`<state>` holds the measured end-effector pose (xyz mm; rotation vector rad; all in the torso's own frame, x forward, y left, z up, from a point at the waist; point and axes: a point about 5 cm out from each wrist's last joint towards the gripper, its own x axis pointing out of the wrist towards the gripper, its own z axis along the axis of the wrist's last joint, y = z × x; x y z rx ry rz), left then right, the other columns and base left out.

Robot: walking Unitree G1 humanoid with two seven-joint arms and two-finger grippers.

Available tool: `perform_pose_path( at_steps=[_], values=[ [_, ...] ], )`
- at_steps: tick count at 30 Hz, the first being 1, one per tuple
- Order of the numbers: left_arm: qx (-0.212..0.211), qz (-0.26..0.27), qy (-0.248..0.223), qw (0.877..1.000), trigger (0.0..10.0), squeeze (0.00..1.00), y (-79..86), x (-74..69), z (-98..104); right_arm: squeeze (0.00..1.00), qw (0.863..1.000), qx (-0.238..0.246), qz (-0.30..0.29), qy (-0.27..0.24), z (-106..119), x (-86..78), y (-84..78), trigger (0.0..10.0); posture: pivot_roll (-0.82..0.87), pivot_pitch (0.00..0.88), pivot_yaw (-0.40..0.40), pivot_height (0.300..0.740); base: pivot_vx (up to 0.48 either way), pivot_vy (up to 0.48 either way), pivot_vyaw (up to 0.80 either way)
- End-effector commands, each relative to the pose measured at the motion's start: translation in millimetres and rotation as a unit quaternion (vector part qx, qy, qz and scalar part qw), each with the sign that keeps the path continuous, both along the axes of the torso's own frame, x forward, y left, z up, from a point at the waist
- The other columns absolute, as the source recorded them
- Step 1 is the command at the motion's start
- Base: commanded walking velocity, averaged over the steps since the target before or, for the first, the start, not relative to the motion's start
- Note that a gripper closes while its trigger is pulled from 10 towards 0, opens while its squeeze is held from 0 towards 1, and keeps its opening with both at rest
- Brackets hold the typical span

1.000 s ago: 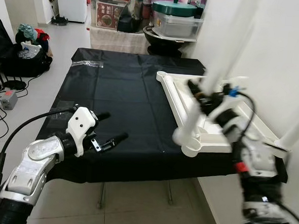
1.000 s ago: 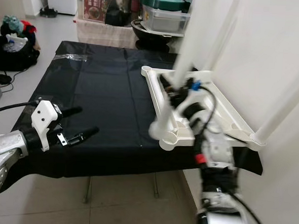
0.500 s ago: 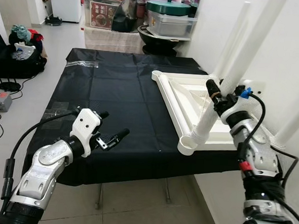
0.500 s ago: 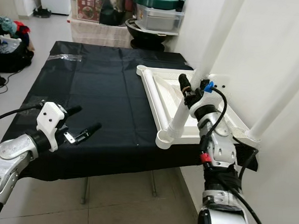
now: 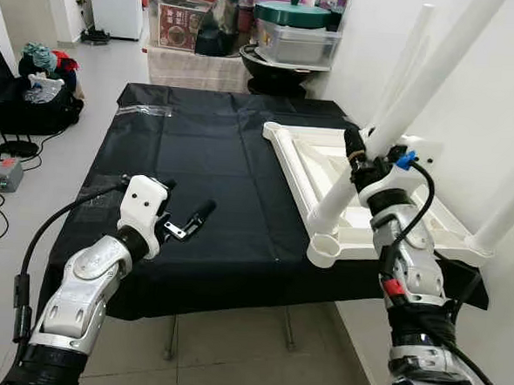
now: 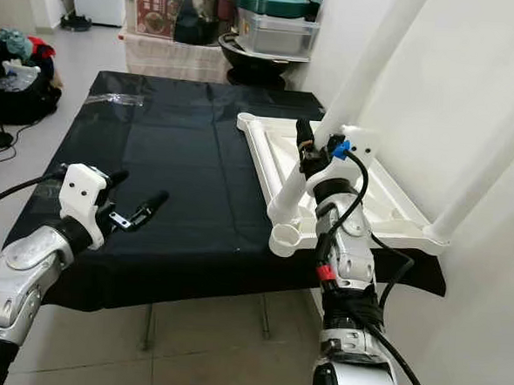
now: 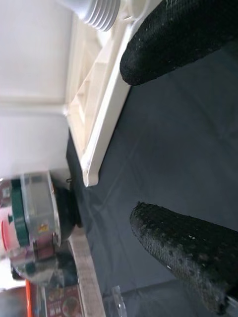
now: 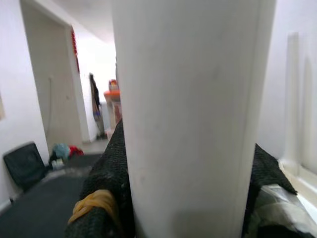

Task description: Building children table

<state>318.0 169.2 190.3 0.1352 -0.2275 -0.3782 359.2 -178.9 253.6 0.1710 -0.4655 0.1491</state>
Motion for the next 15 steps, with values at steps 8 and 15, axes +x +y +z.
perform_pose_path(
  at_steps=[8,15],
  values=[
    [-0.013,-0.005,0.007,1.000,10.0,0.00,-9.5,2.9,-1,0.00,1.000,0.018,-0.012,-0.008,-8,-8.1,0.9,0.0,0.07,0.000,-0.079,0.740,0.255,0.000,0.00],
    [-0.016,-0.012,0.006,1.000,10.0,0.00,-15.2,3.4,0,0.00,0.999,0.024,-0.017,-0.014,-6,-10.0,1.5,0.0,0.07,0.000,-0.079,0.740,0.321,0.000,0.00]
  ],
)
